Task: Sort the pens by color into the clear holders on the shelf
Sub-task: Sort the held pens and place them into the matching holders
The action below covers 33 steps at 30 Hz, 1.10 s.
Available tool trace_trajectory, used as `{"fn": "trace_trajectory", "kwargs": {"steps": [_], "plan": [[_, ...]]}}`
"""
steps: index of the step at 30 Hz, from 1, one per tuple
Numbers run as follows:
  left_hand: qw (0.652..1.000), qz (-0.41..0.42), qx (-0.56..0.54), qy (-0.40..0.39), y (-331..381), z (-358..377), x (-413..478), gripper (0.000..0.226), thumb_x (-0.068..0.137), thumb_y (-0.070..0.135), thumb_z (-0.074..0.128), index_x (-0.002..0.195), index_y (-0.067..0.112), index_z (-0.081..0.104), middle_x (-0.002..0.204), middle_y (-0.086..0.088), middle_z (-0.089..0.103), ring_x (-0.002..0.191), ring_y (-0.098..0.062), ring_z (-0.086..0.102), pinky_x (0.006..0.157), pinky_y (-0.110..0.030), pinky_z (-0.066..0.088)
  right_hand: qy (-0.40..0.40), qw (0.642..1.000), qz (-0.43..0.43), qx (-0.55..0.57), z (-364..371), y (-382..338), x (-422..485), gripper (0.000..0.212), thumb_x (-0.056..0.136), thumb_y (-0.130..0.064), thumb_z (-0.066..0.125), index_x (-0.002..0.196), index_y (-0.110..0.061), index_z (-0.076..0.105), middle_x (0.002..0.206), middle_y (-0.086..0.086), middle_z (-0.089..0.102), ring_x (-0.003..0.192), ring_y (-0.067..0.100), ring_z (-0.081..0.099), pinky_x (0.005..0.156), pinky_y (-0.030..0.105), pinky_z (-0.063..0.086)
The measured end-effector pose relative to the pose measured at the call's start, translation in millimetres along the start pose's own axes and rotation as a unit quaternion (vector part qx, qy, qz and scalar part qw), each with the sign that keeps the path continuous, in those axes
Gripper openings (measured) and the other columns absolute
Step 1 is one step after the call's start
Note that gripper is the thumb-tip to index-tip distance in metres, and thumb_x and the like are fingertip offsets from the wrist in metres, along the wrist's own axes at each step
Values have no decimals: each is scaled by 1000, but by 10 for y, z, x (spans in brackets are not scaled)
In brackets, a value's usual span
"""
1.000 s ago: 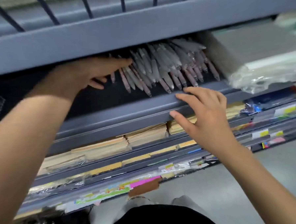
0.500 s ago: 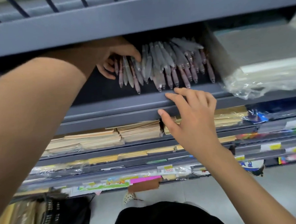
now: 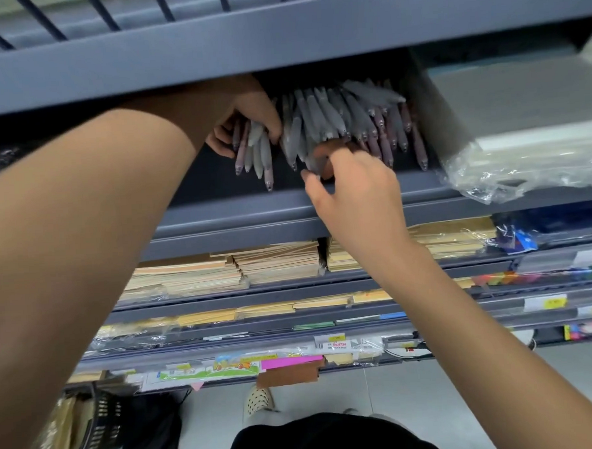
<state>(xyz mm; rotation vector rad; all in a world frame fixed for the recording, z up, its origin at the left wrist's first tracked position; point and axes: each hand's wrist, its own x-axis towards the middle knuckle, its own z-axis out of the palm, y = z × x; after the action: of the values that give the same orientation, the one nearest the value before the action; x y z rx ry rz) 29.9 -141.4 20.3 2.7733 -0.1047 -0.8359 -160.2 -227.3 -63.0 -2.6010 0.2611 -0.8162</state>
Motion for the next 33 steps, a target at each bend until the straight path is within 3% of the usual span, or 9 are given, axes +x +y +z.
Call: {"fn": "trace_trajectory", "kwargs": {"steps": [2,6,8,11,17,20,24,28,33], "plan": [[1000,-18,19,-5,40,20,-45,18,92,25,64,92,7,65,93,-11,55,80,-19,53,91,-37,53,5,1000,8,13,38,14,7,23,94,-34,56,95,-12,61,82,4,62,79,27,56,69,35,41],[999,-22,47,-6,44,27,-91,15,93,16,55,97,4,61,94,-15,52,76,-22,49,100,-38,46,15,999,17,22,57,10,-2,20,93,-32,56,95,-13,60,81,4,60,78,26,54,67,34,41],[995,1,101,16,5,62,-78,21,94,12,50,99,-5,61,94,-20,64,79,-27,59,90,-38,51,16,999,25,34,39,7,6,19,92,-32,56,94,-13,60,80,3,59,77,25,53,68,35,44],[981,24,182,63,-66,47,-54,24,90,8,56,73,-7,64,47,-16,62,56,-28,57,51,-26,50,16,998,29,49,-1,-7,29,16,92,-31,55,91,-14,58,77,2,57,71,23,52,65,34,45],[985,23,155,73,-290,28,14,53,93,10,43,44,-6,56,29,-16,47,17,-25,43,48,-27,38,-13,997,47,60,-39,-134,133,19,88,-31,59,99,-16,58,70,1,61,70,27,56,64,32,47],[996,0,72,49,-352,27,118,54,92,15,37,52,-10,63,61,-27,66,42,-31,58,58,-28,44,-45,978,124,163,-50,-230,224,21,81,-32,65,99,-21,62,75,0,66,77,26,63,71,36,55],[993,16,-105,45,-446,15,124,28,97,11,36,72,4,48,88,-17,55,91,-28,53,96,-38,50,-18,943,194,268,-99,-278,365,17,73,-31,67,88,-25,64,72,-7,68,71,13,65,67,29,54],[958,60,-278,47,-611,35,166,28,99,15,45,71,13,46,58,-2,47,40,-9,46,40,-13,40,55,949,157,266,-237,-289,471,8,75,-31,68,77,-26,62,64,-13,63,67,7,64,61,20,46],[927,89,-364,3,-690,166,67,35,100,24,51,67,18,44,38,6,45,28,-6,39,36,-8,31,106,951,142,253,-366,-290,378,10,72,-34,65,65,-28,62,56,-13,64,58,4,61,59,19,48]]}}
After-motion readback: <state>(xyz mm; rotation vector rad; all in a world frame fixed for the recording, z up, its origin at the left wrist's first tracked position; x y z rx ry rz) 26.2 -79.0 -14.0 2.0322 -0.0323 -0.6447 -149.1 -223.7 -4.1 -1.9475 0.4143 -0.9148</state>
